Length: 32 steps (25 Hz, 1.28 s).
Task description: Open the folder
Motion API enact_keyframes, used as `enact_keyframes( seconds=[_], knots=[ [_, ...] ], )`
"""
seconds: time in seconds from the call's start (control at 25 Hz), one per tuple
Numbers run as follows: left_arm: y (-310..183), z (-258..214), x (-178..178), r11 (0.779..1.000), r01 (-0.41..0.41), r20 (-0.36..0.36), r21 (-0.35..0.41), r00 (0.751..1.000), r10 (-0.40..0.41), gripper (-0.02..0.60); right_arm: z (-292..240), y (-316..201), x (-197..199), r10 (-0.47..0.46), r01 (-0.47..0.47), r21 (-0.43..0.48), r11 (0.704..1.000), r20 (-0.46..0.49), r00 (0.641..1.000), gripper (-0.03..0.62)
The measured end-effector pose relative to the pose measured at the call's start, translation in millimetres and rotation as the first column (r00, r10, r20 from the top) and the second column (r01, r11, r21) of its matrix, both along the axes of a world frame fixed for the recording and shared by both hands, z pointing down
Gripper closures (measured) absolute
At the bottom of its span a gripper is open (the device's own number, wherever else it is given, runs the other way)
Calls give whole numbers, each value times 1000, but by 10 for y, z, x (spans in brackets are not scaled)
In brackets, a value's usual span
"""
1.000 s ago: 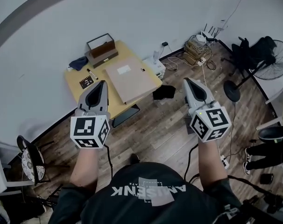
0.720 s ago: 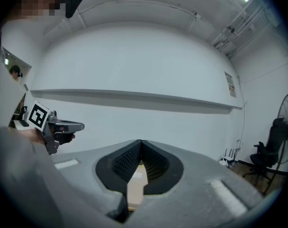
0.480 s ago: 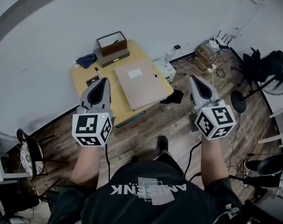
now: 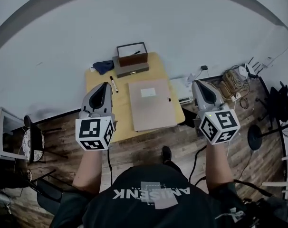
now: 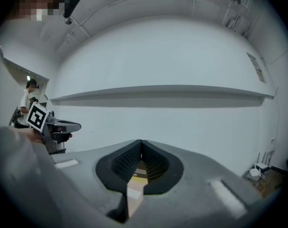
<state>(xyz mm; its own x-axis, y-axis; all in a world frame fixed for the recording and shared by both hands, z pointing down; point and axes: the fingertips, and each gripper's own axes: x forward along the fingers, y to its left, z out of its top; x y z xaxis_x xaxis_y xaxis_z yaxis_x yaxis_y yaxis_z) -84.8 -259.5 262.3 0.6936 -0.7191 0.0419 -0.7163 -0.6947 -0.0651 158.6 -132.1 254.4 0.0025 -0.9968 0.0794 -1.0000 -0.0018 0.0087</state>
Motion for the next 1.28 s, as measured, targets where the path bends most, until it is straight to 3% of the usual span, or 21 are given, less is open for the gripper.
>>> enact_keyframes(
  seconds=[0.24, 0.44, 0.64, 0.8, 0.92, 1.28],
  knots=[
    [-152, 11, 496, 997, 81, -13, -14, 997, -81, 581, 23, -387, 613, -119, 119, 13, 993, 31, 992, 588],
    [-185, -104, 763, 994, 92, -165, -64, 981, -101, 581, 9, -641, 1009, -202, 201, 28, 979, 50, 978, 588],
    [-240, -118, 835, 989, 140, -65, -35, 988, -142, 581, -45, -804, 1150, -233, 231, 39, 972, 53, 971, 588],
    [-299, -86, 771, 988, 151, -23, -35, 988, -152, 581, -69, -901, 1073, -211, 211, 13, 977, -3, 977, 588],
    [-328, -92, 673, 988, 151, 3, -11, 989, -151, 581, -78, -929, 940, -207, 207, 14, 978, 8, 978, 589],
    [-339, 5, 498, 987, 154, -13, -33, 988, -155, 581, -82, -890, 776, -208, 207, 20, 978, 31, 978, 580]
  ],
)
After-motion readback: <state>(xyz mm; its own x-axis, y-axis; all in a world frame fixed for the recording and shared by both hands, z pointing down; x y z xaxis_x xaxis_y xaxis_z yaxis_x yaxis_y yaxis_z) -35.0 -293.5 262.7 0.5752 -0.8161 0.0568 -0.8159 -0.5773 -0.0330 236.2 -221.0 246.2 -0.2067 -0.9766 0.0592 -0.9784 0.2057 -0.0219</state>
